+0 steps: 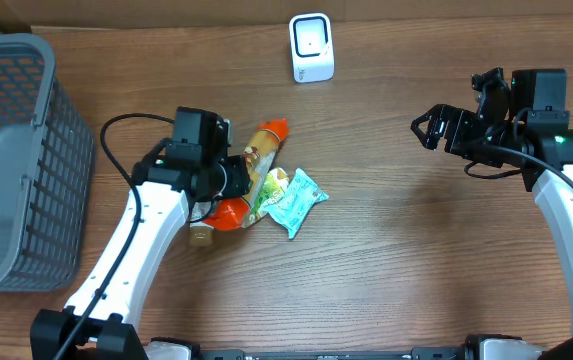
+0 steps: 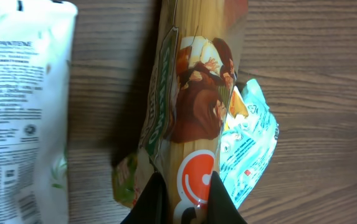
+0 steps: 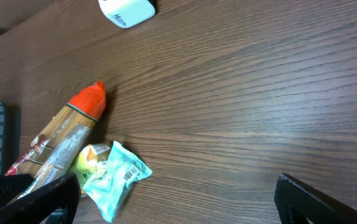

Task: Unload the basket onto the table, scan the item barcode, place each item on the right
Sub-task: 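Carry the spaghetti pack out and lay it on the table beside the tube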

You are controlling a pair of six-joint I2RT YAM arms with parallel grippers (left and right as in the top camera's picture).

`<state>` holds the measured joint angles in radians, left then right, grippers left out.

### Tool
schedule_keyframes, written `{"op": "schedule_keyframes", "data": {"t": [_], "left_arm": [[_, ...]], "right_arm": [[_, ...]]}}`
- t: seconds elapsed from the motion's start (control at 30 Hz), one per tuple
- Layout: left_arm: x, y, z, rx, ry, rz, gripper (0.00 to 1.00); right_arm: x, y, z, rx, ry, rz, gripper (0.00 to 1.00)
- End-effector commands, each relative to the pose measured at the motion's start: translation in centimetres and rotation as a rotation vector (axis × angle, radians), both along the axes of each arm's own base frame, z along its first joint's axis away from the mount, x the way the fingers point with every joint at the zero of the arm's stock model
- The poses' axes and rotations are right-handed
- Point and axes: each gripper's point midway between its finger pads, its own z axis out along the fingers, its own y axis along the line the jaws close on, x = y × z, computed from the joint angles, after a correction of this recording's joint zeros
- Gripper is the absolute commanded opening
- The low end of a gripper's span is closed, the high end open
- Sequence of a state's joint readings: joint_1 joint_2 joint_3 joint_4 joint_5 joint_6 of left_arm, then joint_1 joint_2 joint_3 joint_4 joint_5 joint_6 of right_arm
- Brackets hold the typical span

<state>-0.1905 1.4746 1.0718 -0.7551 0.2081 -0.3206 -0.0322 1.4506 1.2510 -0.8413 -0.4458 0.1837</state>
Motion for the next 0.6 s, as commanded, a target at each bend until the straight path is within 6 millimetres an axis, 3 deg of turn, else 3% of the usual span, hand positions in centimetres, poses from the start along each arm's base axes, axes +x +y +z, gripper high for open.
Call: {"op": "schedule_keyframes", "data": {"t": [0.0,0.13,0.33,0.47,0.57], "left_arm": [[-0.2,-1.3,0.6,-0.057,0.005,-0.004,0.11],[0.2,-0.1,0.4,0.009,-0.009,0.026,0.35],[1.0,3.8,-0.1,0.218,-0.048,0.117,0.44],[1.2,3.5,-0.4,0.209,-0.047,0.105,0.63],[1.4,2.0,-0.3,0.134,-0.051,0.074,0.75]], "right_arm": [[0.4,0.1,0.6,0.008,-0.015,0.005,1.0],[0.4,0.1,0.6,0.008,-0.014,0.005,1.0],[0.4,0.1,0.4,0.008,-0.008,0.005,1.0],[0.5,0.1,0.1,0.009,-0.002,0.005,1.0],[0.6,0.1,0.1,0.009,-0.002,0.005,1.0]]}}
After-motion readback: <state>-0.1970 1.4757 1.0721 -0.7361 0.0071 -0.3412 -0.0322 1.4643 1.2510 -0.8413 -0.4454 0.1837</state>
